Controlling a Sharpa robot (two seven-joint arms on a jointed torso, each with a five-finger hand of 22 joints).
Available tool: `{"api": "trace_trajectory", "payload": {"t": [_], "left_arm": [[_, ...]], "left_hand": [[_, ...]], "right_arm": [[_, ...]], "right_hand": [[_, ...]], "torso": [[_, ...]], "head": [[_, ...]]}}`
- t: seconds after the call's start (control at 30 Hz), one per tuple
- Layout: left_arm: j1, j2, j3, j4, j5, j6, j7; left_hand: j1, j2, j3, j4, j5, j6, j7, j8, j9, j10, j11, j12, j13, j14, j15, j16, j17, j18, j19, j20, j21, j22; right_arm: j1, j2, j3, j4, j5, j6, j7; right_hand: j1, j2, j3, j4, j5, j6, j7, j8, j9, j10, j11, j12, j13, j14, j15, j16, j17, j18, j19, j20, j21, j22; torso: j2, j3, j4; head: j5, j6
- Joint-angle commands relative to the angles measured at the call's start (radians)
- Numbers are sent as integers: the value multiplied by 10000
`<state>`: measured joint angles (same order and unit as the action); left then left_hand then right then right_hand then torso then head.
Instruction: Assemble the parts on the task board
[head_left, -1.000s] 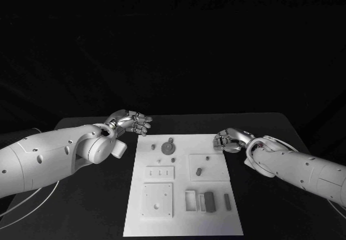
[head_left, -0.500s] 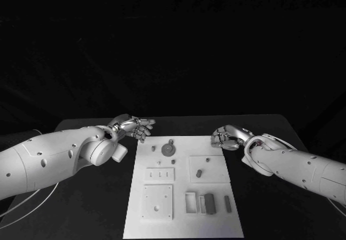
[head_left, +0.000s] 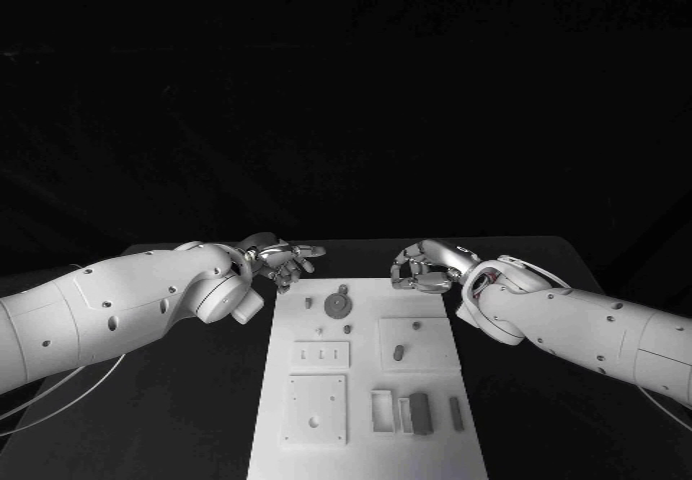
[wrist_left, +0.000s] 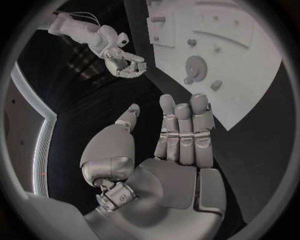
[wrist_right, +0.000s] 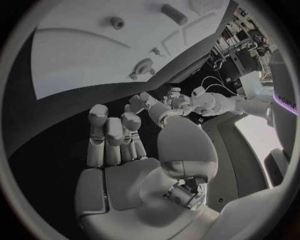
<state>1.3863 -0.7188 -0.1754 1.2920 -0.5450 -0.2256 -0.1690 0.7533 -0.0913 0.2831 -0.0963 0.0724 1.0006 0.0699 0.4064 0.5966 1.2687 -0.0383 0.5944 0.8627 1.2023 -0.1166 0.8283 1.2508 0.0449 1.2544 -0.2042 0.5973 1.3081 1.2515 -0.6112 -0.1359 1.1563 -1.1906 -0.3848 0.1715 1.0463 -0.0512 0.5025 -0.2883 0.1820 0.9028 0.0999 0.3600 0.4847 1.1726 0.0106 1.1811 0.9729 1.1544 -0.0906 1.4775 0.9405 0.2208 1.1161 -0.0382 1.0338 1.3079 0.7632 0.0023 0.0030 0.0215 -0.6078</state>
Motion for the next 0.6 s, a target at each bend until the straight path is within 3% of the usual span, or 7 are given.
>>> {"api": "trace_trajectory", "payload": {"t": [0.03, 0.3, 0.4, 0.6], "left_arm": [[75, 105, -7, 94, -626, 184, -803], [100, 376, -61, 204, -1409, 396, -830], [99, 402, -222, 338, -1552, 473, -890], [97, 445, -307, 566, -1708, 375, -1058]], "left_hand": [[145, -12, -44, 9, -18, 98, -16, -58, 117, -98, -32, 201, 116, -43, -75, 264, -90, 651, 13, -95, 152, 243], [125, -239, -150, 139, -105, 274, -73, -140, 257, -137, -81, 374, 147, -152, -117, 596, -298, 633, -47, -160, 319, 230], [126, -219, -175, 263, -142, 423, -120, -161, 309, -98, -127, 411, 116, -167, -148, 733, -404, 629, -70, -185, 373, 225], [351, -137, -369, 463, -140, 897, -304, -142, 524, 200, -309, 666, 142, -44, -304, 1259, -597, 648, 116, -317, 719, 242]], "right_arm": [[65, 186, 1, 293, -215, 743, -796], [63, 953, 1, 336, -273, 1139, -1178], [35, 1155, 1, 335, -321, 1119, -1280], [-44, 1336, 2, 406, -354, 1064, -1454]], "right_hand": [[-105, 12, 12, 21, -62, 233, 197, -15, -8, 70, -27, 16, -12, 18, -32, 54, -14, 410, 54, -43, 35, 133], [-236, -18, -5, 49, -79, 253, 194, -29, 14, 78, -29, -3, -21, 21, -34, 38, -33, 410, 67, -52, 8, 111], [-243, 0, 8, 45, -64, 266, 189, -27, 23, 79, -34, -6, -21, 23, -37, 37, -37, 410, 72, -56, 3, 106], [-279, -11, 9, 38, -44, 297, 179, -21, 42, 82, -45, -8, -20, 34, -48, 38, -42, 410, 90, -65, -3, 99]], "torso": [[-162, -15, -51], [-380, -81, -62], [-428, -106, -27], [-479, -132, -28]], "head": [[60, -2], [28, 40], [9, -3], [5, -31]]}}
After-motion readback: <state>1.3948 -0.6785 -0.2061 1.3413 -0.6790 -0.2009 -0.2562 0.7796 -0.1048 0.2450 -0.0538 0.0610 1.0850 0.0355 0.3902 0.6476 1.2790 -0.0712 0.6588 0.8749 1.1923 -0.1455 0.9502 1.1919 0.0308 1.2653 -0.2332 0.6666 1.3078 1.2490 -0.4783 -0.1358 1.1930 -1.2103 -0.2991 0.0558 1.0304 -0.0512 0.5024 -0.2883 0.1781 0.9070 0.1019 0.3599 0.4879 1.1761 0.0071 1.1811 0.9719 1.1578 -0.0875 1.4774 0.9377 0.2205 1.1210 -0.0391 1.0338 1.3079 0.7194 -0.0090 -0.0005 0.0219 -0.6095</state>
